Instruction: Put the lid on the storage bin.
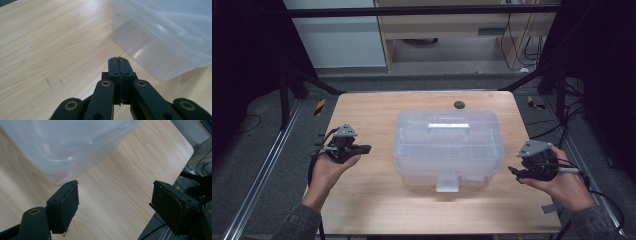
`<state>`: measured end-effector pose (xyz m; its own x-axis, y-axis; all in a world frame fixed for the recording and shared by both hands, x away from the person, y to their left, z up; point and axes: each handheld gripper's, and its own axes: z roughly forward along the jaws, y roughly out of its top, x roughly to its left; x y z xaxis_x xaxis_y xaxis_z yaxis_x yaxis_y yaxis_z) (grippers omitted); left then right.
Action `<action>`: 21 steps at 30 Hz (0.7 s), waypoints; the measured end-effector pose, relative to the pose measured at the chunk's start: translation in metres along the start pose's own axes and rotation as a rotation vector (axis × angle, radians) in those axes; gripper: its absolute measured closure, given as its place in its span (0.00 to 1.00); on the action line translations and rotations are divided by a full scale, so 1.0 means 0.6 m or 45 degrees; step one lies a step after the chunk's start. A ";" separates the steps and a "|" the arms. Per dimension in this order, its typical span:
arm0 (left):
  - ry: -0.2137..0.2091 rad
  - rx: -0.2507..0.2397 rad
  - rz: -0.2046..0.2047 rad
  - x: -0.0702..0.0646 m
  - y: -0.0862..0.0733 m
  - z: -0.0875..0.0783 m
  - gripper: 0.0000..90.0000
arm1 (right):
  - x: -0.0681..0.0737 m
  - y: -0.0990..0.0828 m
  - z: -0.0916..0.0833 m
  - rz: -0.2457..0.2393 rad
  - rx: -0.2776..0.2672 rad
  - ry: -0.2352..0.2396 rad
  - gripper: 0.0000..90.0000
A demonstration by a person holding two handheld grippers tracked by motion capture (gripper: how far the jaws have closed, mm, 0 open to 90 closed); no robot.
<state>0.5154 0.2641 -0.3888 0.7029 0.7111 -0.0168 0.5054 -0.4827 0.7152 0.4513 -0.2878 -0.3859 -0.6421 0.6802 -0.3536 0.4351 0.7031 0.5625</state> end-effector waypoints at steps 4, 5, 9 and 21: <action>0.026 0.016 -0.015 0.017 0.008 0.007 1.00 | -0.020 -0.001 0.016 0.087 0.007 -0.028 0.22; 0.033 0.022 -0.017 0.021 0.012 0.009 1.00 | -0.027 -0.001 0.021 0.108 0.009 -0.031 0.22; 0.063 0.026 -0.048 0.040 0.026 0.020 1.00 | -0.061 0.000 0.045 0.206 0.007 -0.042 0.22; 0.141 0.050 -0.123 0.086 0.038 0.073 1.00 | -0.140 0.003 0.155 0.398 0.074 -0.052 0.24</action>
<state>0.5853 0.2674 -0.4042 0.5916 0.8062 -0.0052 0.5887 -0.4276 0.6860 0.5647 -0.3242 -0.4244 -0.4466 0.8720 -0.2006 0.6434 0.4687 0.6053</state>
